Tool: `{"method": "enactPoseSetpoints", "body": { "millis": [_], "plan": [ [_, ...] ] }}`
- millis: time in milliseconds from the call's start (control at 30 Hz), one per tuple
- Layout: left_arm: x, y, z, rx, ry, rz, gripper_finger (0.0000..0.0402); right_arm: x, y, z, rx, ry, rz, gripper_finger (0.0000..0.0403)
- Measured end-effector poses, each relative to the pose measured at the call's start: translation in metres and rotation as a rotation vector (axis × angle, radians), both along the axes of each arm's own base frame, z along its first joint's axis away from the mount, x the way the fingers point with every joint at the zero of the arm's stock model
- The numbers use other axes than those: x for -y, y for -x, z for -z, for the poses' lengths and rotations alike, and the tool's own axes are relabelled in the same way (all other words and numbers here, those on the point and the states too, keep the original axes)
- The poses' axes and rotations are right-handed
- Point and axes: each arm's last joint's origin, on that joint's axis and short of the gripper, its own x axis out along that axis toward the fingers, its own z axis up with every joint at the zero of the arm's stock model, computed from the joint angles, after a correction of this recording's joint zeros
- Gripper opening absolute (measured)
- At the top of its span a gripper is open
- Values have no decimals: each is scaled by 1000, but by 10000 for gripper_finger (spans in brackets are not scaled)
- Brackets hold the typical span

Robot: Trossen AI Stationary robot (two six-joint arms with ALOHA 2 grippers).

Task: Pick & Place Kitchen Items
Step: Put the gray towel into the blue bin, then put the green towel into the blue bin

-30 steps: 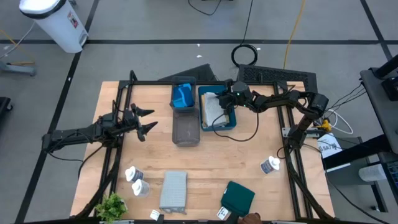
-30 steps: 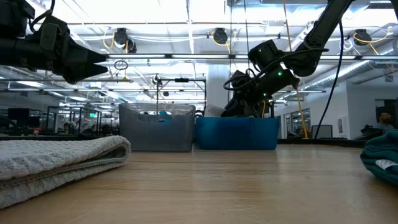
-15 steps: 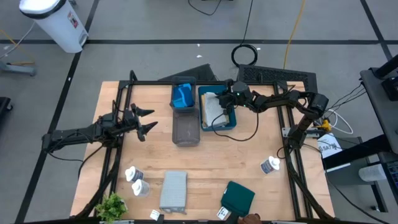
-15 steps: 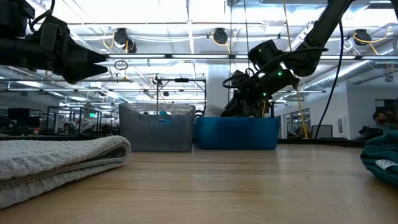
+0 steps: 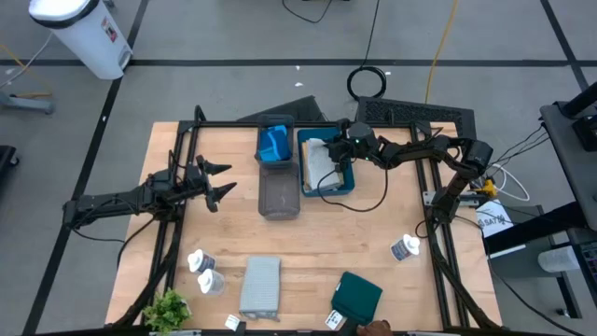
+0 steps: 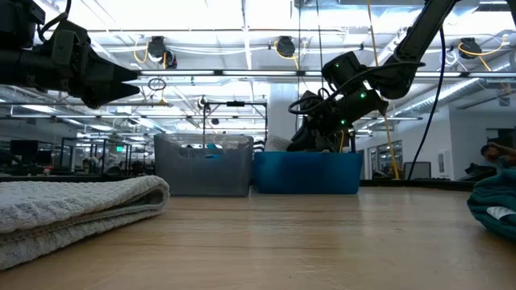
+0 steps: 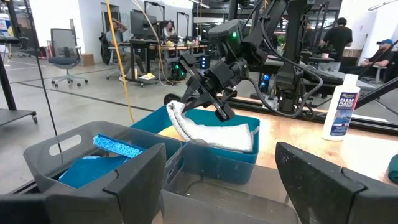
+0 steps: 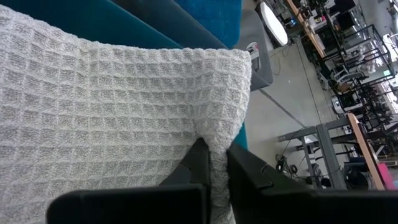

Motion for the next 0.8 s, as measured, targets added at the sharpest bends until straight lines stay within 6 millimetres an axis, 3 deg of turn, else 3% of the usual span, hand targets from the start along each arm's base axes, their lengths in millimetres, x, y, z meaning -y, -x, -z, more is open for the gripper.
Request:
{"method": "enactPoseSetpoints", "body": {
  "millis": [467,800],
  "plan": [
    [0,0,0,0,0,0,308,0,0,0,5,-5,3,110],
    [0,0,0,0,0,0,308,0,0,-1,52,-80,40,134]
  ]
}}
